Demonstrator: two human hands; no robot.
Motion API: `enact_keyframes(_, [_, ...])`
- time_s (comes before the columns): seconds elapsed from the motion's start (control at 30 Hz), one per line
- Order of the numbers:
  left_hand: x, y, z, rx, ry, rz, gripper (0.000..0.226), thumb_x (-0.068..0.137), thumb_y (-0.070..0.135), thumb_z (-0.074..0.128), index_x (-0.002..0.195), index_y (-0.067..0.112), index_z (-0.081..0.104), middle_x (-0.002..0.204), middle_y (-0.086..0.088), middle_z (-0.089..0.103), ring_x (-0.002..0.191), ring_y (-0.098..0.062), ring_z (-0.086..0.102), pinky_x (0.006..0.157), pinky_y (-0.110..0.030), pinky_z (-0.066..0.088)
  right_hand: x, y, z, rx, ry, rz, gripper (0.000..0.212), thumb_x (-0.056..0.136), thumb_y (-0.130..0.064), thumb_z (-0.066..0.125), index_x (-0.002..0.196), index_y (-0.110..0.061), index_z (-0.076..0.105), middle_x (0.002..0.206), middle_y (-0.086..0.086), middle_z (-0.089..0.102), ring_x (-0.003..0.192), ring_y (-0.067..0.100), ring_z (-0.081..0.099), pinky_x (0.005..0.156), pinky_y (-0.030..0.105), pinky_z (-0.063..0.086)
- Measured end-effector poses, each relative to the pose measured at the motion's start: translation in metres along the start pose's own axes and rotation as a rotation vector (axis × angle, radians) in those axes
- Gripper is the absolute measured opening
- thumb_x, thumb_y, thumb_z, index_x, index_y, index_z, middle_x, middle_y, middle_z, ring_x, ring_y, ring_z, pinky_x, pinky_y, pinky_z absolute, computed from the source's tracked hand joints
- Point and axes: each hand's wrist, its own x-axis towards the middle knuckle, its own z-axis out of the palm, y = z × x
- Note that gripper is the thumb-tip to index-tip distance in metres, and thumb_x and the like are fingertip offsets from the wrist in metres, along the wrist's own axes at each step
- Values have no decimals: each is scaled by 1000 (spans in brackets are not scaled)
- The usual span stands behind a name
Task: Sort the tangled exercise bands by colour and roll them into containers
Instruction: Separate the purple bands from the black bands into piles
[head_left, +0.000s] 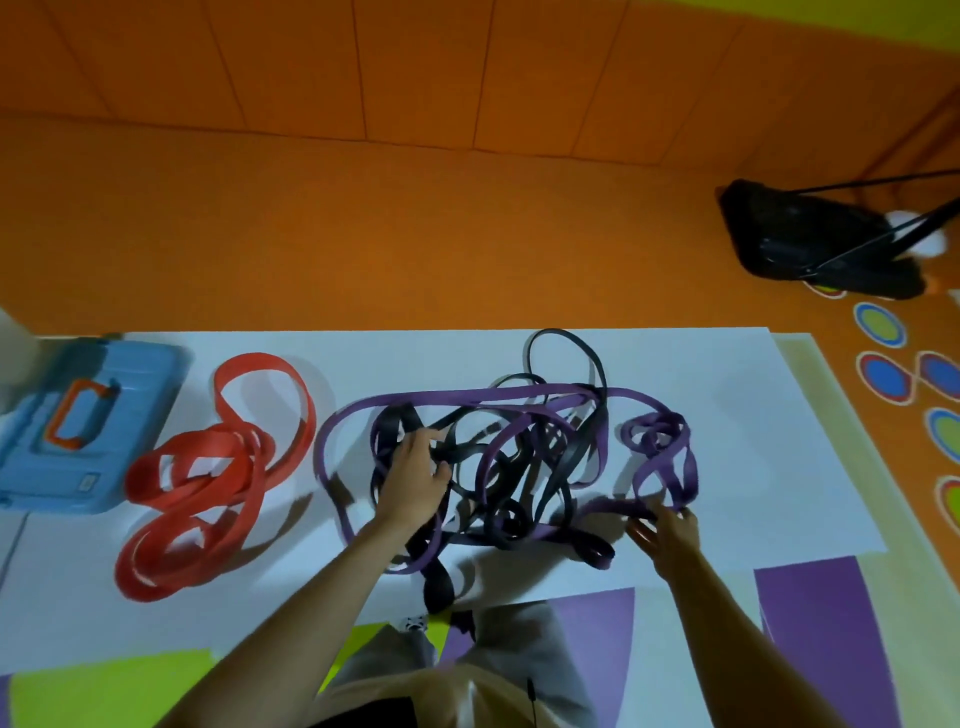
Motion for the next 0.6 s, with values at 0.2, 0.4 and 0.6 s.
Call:
enact_keyframes(0.2, [28, 33, 54, 17, -394, -189, 62, 101, 25, 66, 155, 18, 36, 132, -11, 64, 113, -27, 67, 91, -33, 50, 7, 1, -12, -15, 59, 118, 43, 99, -6, 66, 138, -1, 51, 98, 19, 69, 79, 30, 68, 63, 35, 60])
enact_keyframes(0.4, [42, 32, 38, -159, -103, -160, 18, 106, 20, 55, 122, 20, 64, 91, -5, 70, 85, -23, 69, 79, -34, 52, 25, -9, -31, 1, 134, 54, 43, 99, 3, 46, 142, -2, 47, 90, 16, 68, 70, 29, 67, 62, 36, 62])
enact_keyframes(0.6, [57, 33, -12, -336, 101, -157, 15, 105, 21, 59, 117, 24, 67, 89, 3, 66, 69, -13, 60, 64, -29, 48, 30, -26, -43, 73, 213, -69, 51, 104, -6, 56, 151, -17, 43, 112, 17, 65, 66, 22, 58, 65, 32, 52])
